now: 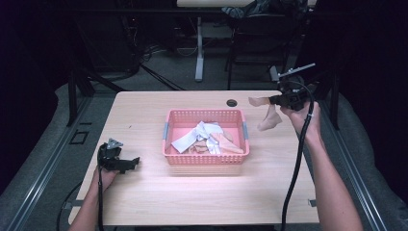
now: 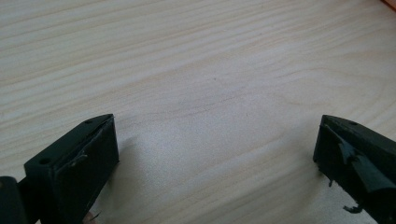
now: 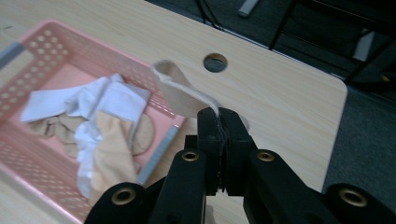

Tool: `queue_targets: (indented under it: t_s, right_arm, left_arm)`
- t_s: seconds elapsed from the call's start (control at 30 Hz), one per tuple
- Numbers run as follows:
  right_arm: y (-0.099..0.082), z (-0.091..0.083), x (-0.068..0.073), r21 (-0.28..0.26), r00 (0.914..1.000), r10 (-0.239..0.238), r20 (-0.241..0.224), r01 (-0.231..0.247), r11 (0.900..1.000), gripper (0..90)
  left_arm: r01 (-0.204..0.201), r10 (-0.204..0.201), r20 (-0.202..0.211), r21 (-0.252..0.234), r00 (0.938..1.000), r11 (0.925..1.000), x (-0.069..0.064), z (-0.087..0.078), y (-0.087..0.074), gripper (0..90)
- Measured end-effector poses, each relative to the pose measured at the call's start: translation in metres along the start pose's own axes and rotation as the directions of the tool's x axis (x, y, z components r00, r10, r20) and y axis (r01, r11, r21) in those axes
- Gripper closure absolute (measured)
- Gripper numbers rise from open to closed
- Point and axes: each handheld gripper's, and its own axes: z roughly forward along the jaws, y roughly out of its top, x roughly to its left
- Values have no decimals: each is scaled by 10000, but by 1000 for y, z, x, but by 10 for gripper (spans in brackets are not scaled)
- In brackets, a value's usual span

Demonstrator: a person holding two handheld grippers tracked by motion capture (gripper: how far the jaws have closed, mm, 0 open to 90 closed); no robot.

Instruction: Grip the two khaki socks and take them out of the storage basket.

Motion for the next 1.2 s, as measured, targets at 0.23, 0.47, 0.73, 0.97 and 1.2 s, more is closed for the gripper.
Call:
queue_targets:
  t_s: [0.23, 0.47, 0.73, 0.97, 1.2]
  right_arm:
    - [-32, 23, -18, 687, 9968, 298, 748, -350, 9970, 879]
    - [-64, 49, -31, 1115, 9937, 667, 903, -766, 9908, 879]
    - [-91, 81, -33, 2329, 9923, 605, 1085, -845, 9688, 873]
    - [-99, 100, -30, 2990, 9922, 629, 1080, -928, 9497, 730]
    - [-96, 89, -35, 2533, 9923, 899, 851, -1088, 9613, 373]
  left_arm:
    - [-10, 10, -8, 20, 10000, 10000, 0, 0, 0, 0]
    - [-3, 3, -10, 18, 10000, 10000, 0, 0, 0, 0]
    - [-116, 116, 86, -4, 9999, 9999, 1, 0, 0, 0]
    - [-104, 104, 69, 5, 9999, 9999, 1, 0, 0, 0]
    - [-113, 113, 90, -1, 9999, 9999, 0, 0, 0, 0]
